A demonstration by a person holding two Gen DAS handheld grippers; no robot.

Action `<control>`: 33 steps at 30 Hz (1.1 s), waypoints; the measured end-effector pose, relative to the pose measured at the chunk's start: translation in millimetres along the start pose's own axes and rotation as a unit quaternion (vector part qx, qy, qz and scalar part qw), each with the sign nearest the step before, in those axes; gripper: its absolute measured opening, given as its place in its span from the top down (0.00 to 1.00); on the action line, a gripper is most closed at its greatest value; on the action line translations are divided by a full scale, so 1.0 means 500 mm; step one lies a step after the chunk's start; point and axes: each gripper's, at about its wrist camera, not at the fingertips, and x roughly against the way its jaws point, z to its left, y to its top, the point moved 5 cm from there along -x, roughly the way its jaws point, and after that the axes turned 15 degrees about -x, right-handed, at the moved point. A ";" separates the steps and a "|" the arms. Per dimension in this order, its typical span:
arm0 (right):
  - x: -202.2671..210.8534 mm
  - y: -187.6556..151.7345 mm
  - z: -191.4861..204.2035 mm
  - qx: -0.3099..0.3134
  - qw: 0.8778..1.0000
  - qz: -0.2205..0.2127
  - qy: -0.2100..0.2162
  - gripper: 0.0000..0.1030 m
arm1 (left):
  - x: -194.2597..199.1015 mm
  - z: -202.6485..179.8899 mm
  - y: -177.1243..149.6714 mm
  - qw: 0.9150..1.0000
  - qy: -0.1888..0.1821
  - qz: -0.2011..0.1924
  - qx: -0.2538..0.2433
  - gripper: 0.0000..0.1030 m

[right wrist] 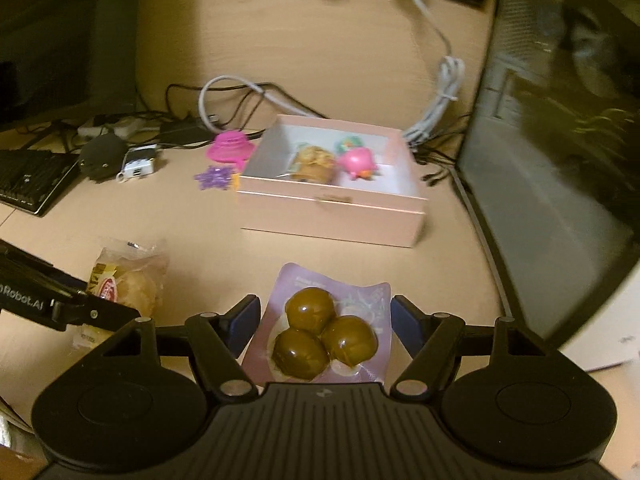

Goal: Organize objects
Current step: 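Place the bread roll in the box with the left gripper while the right gripper grasps the candy pack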

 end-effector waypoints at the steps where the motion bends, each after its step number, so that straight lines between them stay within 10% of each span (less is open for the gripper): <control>1: 0.006 -0.001 -0.008 -0.003 1.000 -0.002 0.000 0.30 | 0.000 -0.007 0.009 1.000 -0.001 -0.002 -0.003 0.46; 11: 0.034 -0.003 -0.063 -0.030 0.999 -0.018 0.025 0.30 | -0.013 -0.038 0.245 0.995 0.031 -0.089 -0.033 0.46; 18: 0.032 0.004 -0.107 -0.056 0.998 -0.030 0.030 0.30 | -0.160 -0.052 0.437 0.990 0.066 -0.109 -0.064 0.45; 25: 0.020 0.017 -0.145 -0.065 0.997 -0.036 0.036 0.30 | -0.241 -0.061 0.439 0.989 0.107 -0.064 -0.075 0.46; 33: -0.026 0.104 -0.121 -0.049 0.996 -0.053 0.055 0.30 | -0.112 -0.009 0.311 0.987 0.115 -0.105 -0.045 0.46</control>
